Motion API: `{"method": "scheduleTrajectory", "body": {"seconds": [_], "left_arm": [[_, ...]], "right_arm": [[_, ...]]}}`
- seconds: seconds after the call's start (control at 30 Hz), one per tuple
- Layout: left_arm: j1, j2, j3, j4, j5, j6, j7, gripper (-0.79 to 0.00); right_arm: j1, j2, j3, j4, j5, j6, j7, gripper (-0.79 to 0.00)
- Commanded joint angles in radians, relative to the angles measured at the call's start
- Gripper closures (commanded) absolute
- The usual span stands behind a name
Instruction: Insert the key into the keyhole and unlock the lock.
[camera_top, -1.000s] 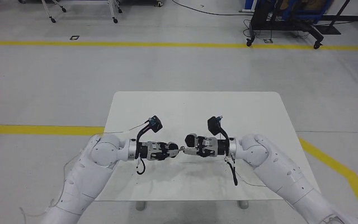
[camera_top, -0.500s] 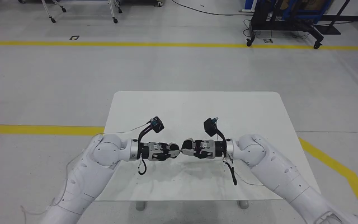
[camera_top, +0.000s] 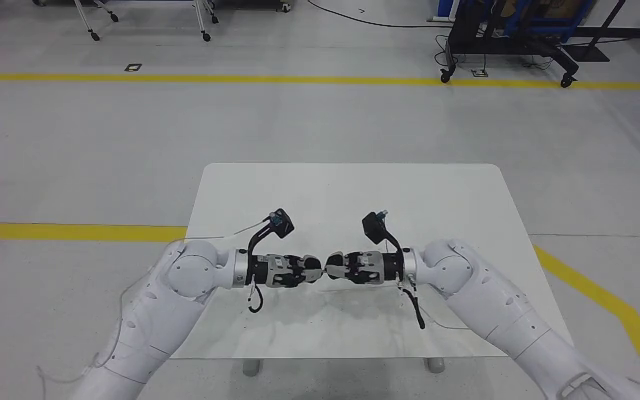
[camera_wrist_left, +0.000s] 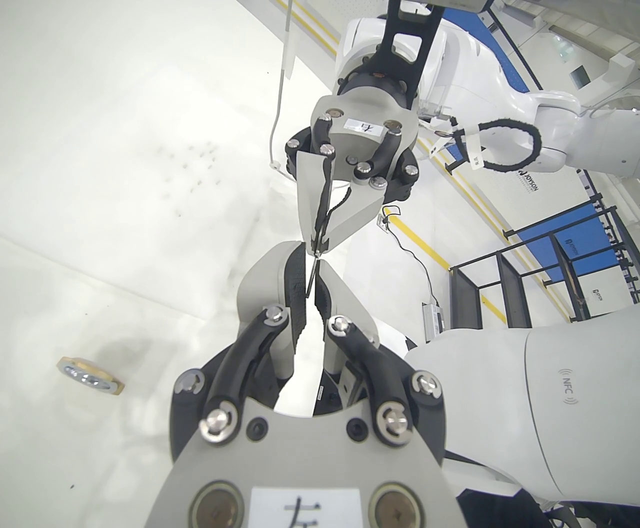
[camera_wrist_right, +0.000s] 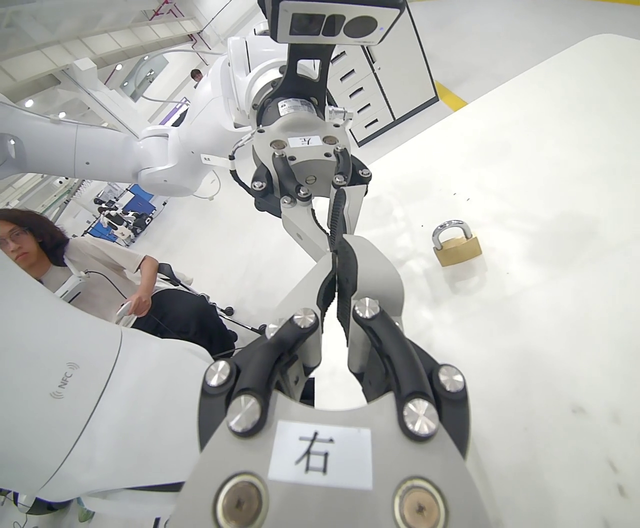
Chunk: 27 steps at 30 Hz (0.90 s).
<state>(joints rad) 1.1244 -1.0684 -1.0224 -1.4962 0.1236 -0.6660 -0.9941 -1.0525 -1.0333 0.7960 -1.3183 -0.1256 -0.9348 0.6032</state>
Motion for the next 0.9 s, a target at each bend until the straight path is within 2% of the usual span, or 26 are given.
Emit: {"method": "scheduleTrajectory", "body": {"seconds": [0.0,0.17,0.2,0.23,0.27,0.3,0.5,0.63,0.7,0.8,0.87], "left_arm": [[0.0,0.001,-0.001,-0.001,-0.003,0.001,0.007,0.0],[0.001,0.005,-0.005,-0.002,-0.004,0.0,0.022,0.0],[0.002,0.006,-0.005,-0.002,-0.005,0.0,0.024,-0.126],[0.002,0.007,-0.007,-0.002,-0.008,0.0,0.026,-0.369],[0.003,0.008,-0.01,-0.003,-0.013,-0.002,0.029,-0.748],[0.004,0.009,-0.013,-0.003,-0.019,-0.005,0.032,-0.785],[0.017,0.024,-0.072,-0.012,-0.022,-0.026,0.062,-0.785],[0.054,0.04,-0.14,-0.077,0.126,-0.011,0.123,-0.785],[0.099,0.049,-0.174,-0.137,0.242,0.045,0.162,-0.785],[0.175,0.059,-0.214,-0.235,0.406,0.194,0.202,-0.785],[0.218,0.062,-0.221,-0.278,0.475,0.279,0.214,-0.785]], "right_arm": [[-0.002,0.001,0.002,0.003,0.002,-0.004,0.003,0.0],[-0.009,0.003,0.009,0.009,0.018,-0.016,0.002,0.0],[-0.01,0.003,0.011,0.01,0.021,-0.019,0.001,0.0],[-0.011,0.004,0.014,0.012,0.023,-0.022,-0.001,0.0],[-0.012,0.004,0.017,0.012,0.024,-0.024,-0.004,0.0],[-0.014,0.005,0.022,0.013,0.025,-0.027,-0.008,0.0],[-0.04,0.02,0.081,0.021,0.022,-0.065,-0.055,0.0],[-0.074,0.037,0.148,0.014,0.015,-0.078,-0.103,0.0],[-0.096,0.046,0.185,0.008,0.013,-0.078,-0.13,0.0],[-0.13,0.059,0.246,0.001,0.015,-0.078,-0.186,0.0],[-0.13,0.059,0.246,0.001,0.015,-0.078,-0.186,0.0]]}}
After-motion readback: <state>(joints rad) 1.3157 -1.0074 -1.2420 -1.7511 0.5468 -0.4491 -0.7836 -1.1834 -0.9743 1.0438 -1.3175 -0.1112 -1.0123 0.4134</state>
